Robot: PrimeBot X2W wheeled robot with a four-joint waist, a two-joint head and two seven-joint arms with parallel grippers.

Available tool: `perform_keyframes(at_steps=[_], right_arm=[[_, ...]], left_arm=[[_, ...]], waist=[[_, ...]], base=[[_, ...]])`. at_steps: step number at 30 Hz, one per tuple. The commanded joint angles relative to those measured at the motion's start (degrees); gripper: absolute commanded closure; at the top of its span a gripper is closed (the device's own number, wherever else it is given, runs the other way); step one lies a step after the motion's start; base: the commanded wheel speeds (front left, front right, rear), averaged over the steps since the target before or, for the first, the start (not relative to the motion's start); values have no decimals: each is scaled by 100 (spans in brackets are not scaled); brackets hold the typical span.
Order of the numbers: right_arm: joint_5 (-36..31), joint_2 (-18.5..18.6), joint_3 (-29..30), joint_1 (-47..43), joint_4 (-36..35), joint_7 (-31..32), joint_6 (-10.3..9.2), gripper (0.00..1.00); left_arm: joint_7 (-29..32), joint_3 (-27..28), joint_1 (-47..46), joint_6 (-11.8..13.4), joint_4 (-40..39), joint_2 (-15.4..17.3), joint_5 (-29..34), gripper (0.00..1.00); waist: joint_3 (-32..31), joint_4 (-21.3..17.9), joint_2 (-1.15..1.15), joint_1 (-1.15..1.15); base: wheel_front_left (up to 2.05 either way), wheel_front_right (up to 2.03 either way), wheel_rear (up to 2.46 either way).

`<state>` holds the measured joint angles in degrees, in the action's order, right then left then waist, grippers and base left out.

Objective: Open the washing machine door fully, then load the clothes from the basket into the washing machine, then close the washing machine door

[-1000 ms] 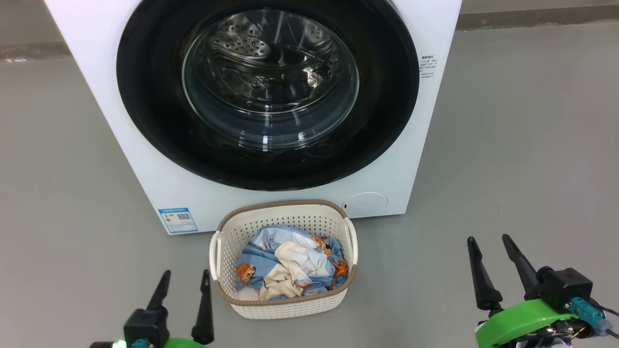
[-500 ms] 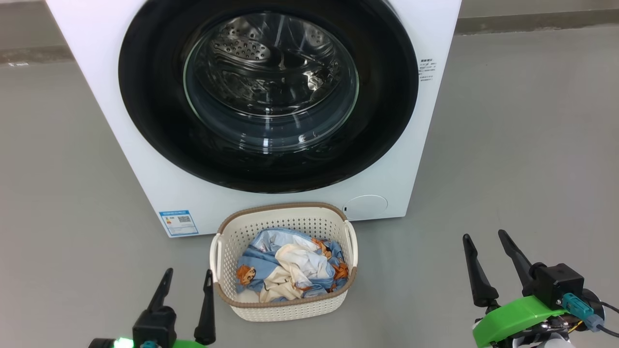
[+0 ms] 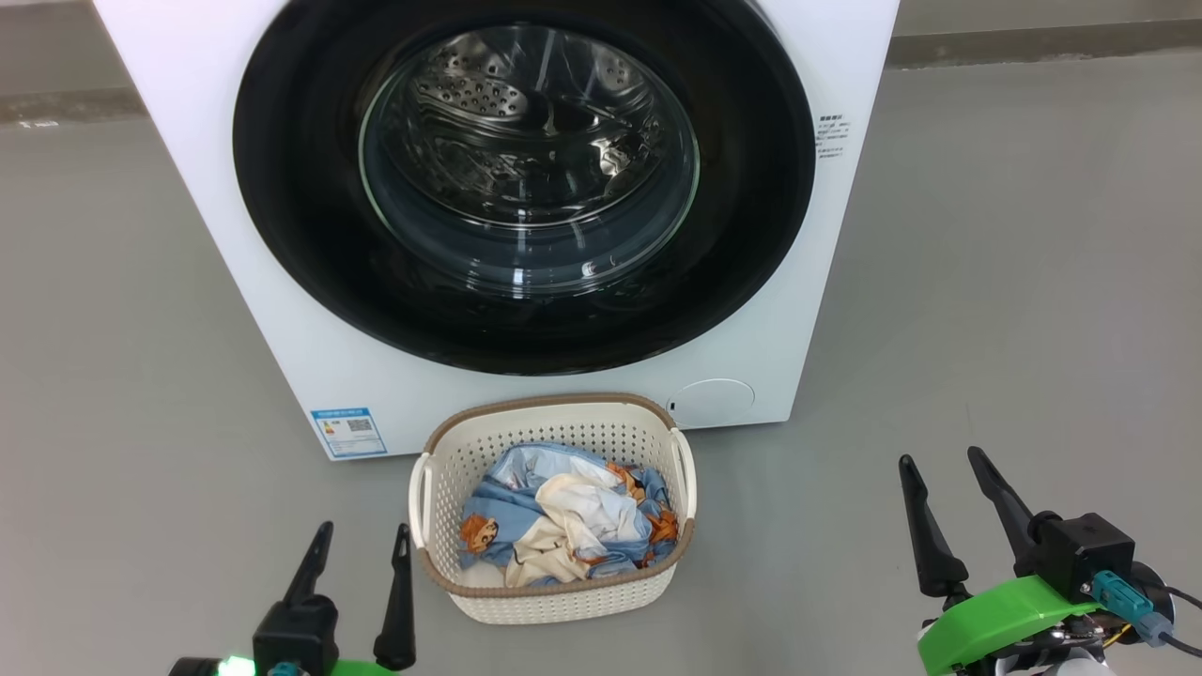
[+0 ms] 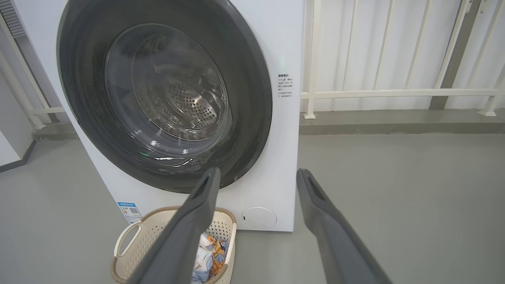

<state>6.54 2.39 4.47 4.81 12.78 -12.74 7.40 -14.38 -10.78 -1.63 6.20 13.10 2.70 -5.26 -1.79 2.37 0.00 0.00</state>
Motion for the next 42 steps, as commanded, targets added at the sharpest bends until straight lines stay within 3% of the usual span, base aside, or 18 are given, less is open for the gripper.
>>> perform_keyframes(at_steps=[1, 22, 42], right_arm=[[-47, 49, -141, 239, -119, -63, 9, 0], [-57, 49, -165, 251, -107, -103, 9, 0], [-42, 49, -169, 262, -53, -106, 9, 0]], left_arm=[[-62, 208, -234, -33, -156, 27, 1, 0], [-62, 255, -163, -199, -272, 20, -45, 0], [-62, 309, -172, -151, -443, 19, -199, 0]], waist=[[7, -1, 0, 0], [30, -16, 0, 0], [53, -40, 0, 0]], base=[[0, 0, 0], [13, 13, -25], [129, 94, -223]])
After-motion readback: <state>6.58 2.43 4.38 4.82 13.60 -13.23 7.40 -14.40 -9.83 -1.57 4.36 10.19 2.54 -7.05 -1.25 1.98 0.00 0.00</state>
